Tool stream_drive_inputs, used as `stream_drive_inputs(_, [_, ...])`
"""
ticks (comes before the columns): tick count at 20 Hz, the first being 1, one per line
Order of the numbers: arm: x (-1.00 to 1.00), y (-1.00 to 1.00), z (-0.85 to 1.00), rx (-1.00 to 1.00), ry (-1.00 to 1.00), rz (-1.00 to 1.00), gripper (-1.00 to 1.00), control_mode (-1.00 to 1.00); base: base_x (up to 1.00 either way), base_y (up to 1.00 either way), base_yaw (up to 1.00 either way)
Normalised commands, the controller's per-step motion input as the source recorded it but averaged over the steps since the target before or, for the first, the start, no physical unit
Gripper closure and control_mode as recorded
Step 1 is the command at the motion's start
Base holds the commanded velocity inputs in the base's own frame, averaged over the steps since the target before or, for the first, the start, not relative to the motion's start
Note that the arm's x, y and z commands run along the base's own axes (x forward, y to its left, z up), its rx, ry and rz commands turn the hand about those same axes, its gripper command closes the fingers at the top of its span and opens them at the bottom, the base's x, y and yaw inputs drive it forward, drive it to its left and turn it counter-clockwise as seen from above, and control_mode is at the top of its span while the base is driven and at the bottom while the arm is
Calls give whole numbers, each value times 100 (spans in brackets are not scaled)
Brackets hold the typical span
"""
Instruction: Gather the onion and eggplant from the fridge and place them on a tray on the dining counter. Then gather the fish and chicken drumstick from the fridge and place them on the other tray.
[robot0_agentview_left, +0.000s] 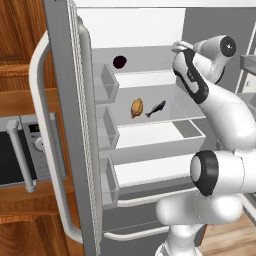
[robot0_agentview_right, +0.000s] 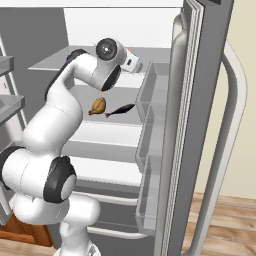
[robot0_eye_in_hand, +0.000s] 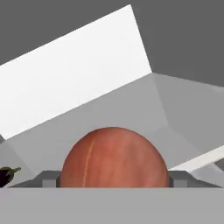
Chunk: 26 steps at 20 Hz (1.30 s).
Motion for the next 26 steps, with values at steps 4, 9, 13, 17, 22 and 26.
stream_drive_inputs(4, [-89,80,-63,-8,9,11,100,-100,0,0,0])
stream_drive_inputs(9, [-100,62,-61,-6,1,8,100,-100,0,0,0])
stream_drive_inputs(13, [-100,46,-67,-11,6,1,100,-100,0,0,0])
stream_drive_inputs(17, [-77,23,-34,-13,21,0,100,-100,0,0,0])
stream_drive_inputs(22, [-81,2,-50,-12,8,0,100,-100,0,0,0])
stream_drive_inputs(26, [-45,0,-39,-7,3,-2,100,-100,0,0,0])
